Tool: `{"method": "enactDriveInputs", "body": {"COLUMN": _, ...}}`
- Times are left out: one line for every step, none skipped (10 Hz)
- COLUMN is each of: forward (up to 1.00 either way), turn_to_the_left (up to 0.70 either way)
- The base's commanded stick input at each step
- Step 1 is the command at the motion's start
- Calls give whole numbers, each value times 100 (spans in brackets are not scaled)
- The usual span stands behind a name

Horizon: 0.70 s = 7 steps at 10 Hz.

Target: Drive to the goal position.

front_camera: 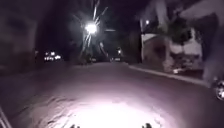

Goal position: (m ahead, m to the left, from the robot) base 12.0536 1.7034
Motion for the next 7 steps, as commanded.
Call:
{"method": "enactDriveInputs", "body": {"forward": 85, "turn_to_the_left": 0}}
{"method": "enactDriveInputs", "body": {"forward": 85, "turn_to_the_left": 0}}
{"method": "enactDriveInputs", "body": {"forward": 85, "turn_to_the_left": 0}}
{"method": "enactDriveInputs", "body": {"forward": 85, "turn_to_the_left": 0}}
{"method": "enactDriveInputs", "body": {"forward": 85, "turn_to_the_left": 0}}
{"method": "enactDriveInputs", "body": {"forward": 85, "turn_to_the_left": 0}}
{"method": "enactDriveInputs", "body": {"forward": 85, "turn_to_the_left": 0}}
